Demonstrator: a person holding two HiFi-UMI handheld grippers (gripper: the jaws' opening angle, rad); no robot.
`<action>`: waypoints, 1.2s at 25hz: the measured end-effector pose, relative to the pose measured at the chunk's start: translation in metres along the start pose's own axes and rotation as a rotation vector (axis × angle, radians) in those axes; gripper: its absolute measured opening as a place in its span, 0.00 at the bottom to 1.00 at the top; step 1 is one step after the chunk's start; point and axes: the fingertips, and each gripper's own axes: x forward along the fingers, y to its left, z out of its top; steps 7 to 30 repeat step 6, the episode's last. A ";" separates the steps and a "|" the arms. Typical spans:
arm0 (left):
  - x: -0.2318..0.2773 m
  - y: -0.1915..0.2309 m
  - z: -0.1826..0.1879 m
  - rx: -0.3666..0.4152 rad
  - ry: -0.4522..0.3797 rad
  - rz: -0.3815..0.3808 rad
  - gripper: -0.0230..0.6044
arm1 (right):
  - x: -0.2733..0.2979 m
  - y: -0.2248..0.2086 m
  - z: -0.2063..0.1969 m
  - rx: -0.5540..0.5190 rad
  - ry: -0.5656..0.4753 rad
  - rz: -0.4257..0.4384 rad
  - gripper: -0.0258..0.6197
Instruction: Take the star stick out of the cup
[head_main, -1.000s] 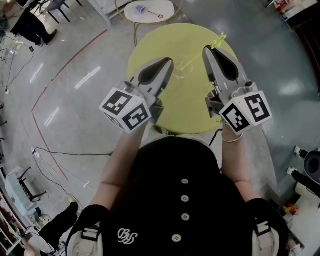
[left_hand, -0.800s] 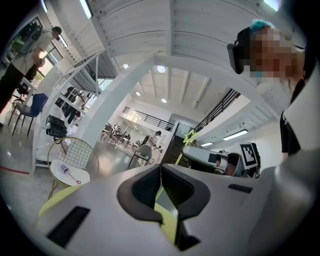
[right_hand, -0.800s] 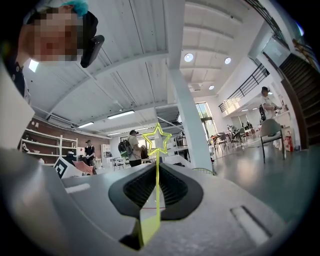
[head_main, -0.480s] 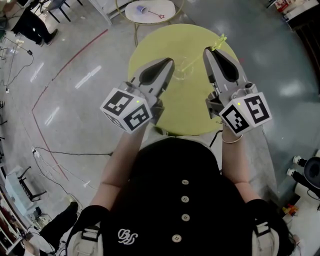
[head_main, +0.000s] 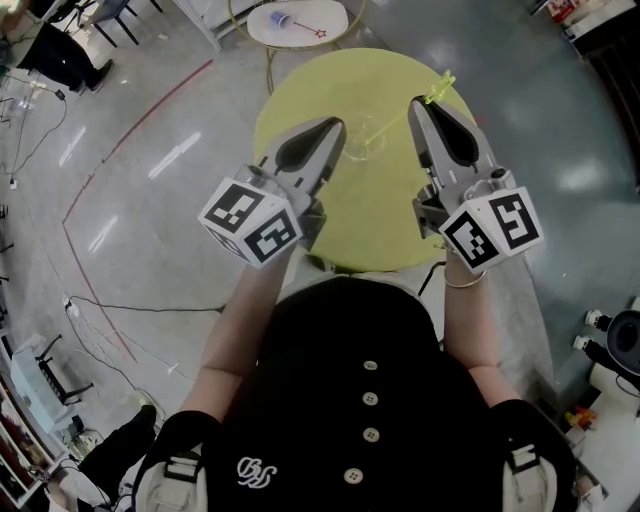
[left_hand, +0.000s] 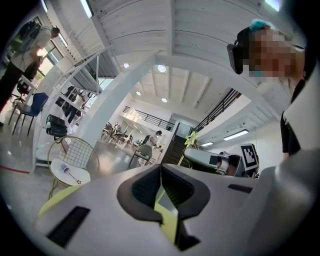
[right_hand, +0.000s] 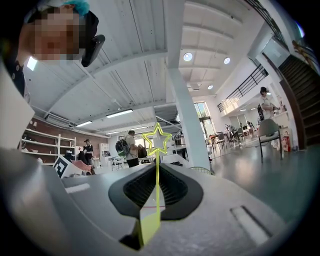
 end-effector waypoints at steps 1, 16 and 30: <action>0.000 0.000 0.000 -0.001 -0.001 -0.001 0.07 | -0.001 -0.002 0.000 -0.003 0.002 -0.005 0.06; 0.002 0.001 0.002 -0.003 -0.009 0.002 0.07 | -0.006 -0.013 -0.002 -0.003 0.007 -0.031 0.06; 0.002 0.001 0.002 -0.003 -0.009 0.002 0.07 | -0.006 -0.013 -0.002 -0.003 0.007 -0.031 0.06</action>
